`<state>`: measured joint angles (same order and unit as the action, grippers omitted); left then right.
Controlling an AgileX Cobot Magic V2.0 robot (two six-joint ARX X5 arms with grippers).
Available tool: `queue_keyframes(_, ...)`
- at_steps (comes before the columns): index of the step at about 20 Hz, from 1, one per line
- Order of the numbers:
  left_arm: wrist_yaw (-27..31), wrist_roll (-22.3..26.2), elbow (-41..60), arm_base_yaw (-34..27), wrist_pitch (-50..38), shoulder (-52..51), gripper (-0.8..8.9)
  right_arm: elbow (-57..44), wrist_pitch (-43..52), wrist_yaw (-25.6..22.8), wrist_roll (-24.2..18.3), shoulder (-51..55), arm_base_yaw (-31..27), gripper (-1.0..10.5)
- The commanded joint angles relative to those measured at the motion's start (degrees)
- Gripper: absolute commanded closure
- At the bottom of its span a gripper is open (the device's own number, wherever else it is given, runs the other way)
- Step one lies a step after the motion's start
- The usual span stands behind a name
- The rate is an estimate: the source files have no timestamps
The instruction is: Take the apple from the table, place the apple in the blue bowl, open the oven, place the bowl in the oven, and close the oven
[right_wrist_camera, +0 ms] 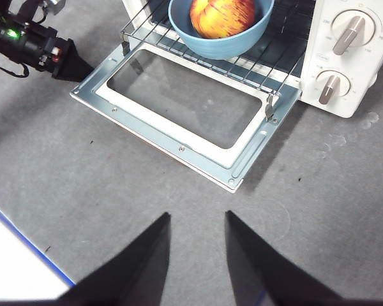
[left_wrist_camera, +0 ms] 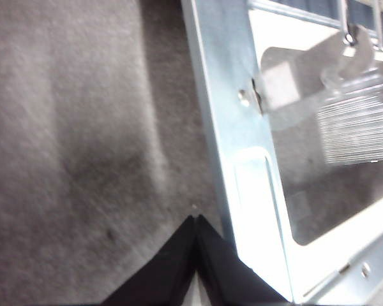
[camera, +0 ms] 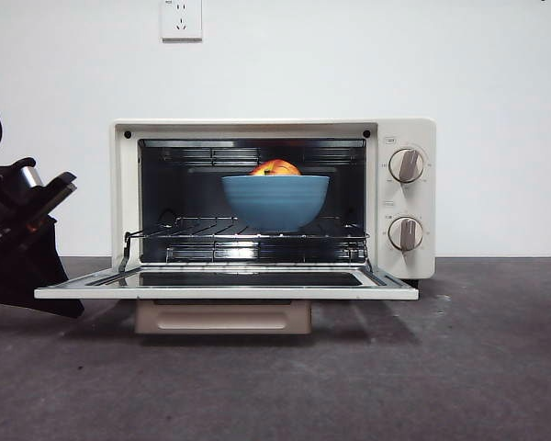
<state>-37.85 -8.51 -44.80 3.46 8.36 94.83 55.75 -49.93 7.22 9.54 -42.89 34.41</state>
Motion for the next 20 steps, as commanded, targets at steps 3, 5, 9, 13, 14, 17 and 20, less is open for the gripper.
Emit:
queue_keyframes(3, -8.9, -2.9, -0.4, 0.0, -3.7, 0.9, 8.07, 0.5, 0.6, -1.3, 1.0, -0.3, 0.4, 8.1)
queue_keyframes(5, -12.2, -5.4, -0.4, -0.7, -7.0, 0.9, 8.07, 0.5, 0.6, -1.3, 1.8, -0.3, 0.4, 8.1)
queue_keyframes(9, -13.5, -9.4, -0.5, -2.1, -12.1, 0.6, 8.07, 0.5, 0.6, -1.3, 1.9, -0.3, 0.4, 8.1)
queue_keyframes(13, -13.4, -13.6, -0.5, -2.4, -18.9, 0.5, 8.07, 0.5, 0.6, -1.3, 2.0, -0.3, 0.4, 8.1)
queue_keyframes(14, -13.4, -15.0, -0.5, -2.4, -21.5, 0.5, 8.07, 0.5, 0.6, -1.3, 2.0, -0.3, 0.4, 8.1)
queue_keyframes(17, -12.4, -19.9, -0.5, -2.4, -28.9, 0.5, 8.07, 0.5, 0.6, -1.3, 2.0, -0.3, 0.4, 8.1)
queue_keyframes(20, -9.8, -22.7, -0.6, -2.4, -33.2, 0.3, 8.07, 0.5, 0.6, -1.3, 2.0, -0.3, 0.4, 8.1)
